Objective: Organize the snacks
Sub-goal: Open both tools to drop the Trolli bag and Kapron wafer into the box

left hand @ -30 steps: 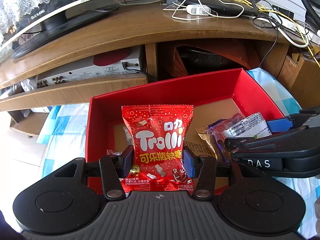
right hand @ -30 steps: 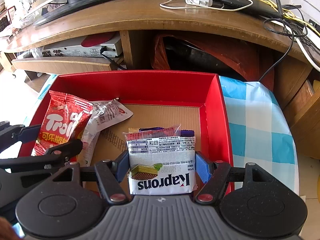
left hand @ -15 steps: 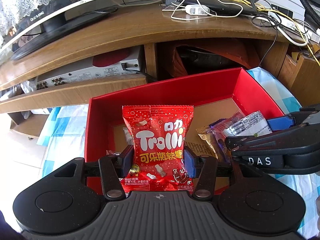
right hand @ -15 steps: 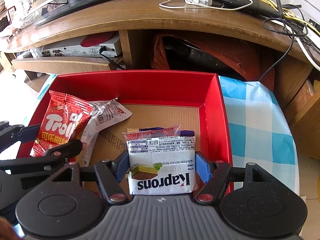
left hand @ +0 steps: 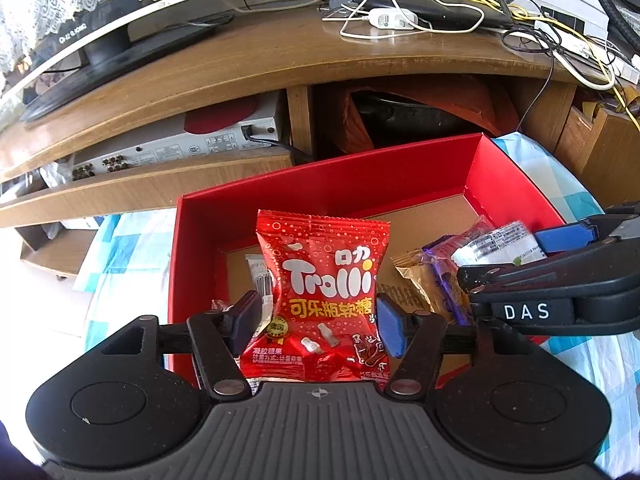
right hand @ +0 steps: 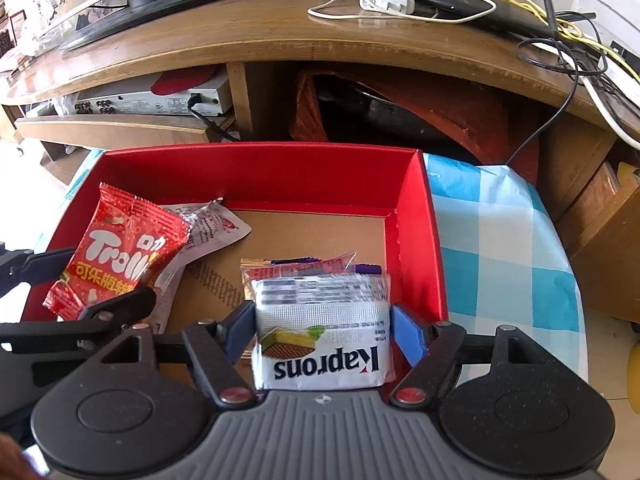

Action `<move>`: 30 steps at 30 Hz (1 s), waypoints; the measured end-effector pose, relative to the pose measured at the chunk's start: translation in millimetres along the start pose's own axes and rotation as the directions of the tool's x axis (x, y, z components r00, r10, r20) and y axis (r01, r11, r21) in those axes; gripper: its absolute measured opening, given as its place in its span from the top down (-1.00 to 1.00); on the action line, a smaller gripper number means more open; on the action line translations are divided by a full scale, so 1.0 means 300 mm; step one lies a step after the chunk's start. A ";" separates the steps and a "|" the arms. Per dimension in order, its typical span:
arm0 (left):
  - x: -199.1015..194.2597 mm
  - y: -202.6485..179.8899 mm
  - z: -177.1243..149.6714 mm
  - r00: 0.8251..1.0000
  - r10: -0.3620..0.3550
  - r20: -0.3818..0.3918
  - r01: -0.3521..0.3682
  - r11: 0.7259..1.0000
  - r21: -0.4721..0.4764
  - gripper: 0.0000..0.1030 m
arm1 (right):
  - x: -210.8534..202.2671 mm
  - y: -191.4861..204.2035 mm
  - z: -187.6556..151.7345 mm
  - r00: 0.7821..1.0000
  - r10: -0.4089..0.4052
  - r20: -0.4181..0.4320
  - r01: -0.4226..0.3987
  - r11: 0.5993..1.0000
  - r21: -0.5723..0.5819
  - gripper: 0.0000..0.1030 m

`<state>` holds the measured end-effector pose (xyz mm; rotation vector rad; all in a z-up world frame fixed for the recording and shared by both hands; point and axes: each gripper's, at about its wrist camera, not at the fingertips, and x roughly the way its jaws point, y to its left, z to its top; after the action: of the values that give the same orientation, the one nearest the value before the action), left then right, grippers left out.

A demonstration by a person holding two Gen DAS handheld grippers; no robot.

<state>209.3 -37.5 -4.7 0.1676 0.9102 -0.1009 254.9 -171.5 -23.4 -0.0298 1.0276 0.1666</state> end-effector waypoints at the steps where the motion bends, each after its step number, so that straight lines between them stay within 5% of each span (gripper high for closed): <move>1: -0.001 0.001 0.000 1.000 -0.001 0.002 0.001 1.000 -0.002 -0.40 | -0.002 -0.002 0.001 1.000 -0.002 0.002 0.002 1.000 0.000 -0.57; 30: -0.112 0.003 -0.017 0.997 -0.021 0.071 0.020 1.000 0.020 -0.65 | -0.157 -0.023 -0.008 0.995 0.025 0.099 -0.030 0.999 0.041 -0.65</move>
<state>184.9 -35.0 19.0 0.1713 0.8402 -0.1339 230.1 -184.3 15.0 0.0305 0.9335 0.1698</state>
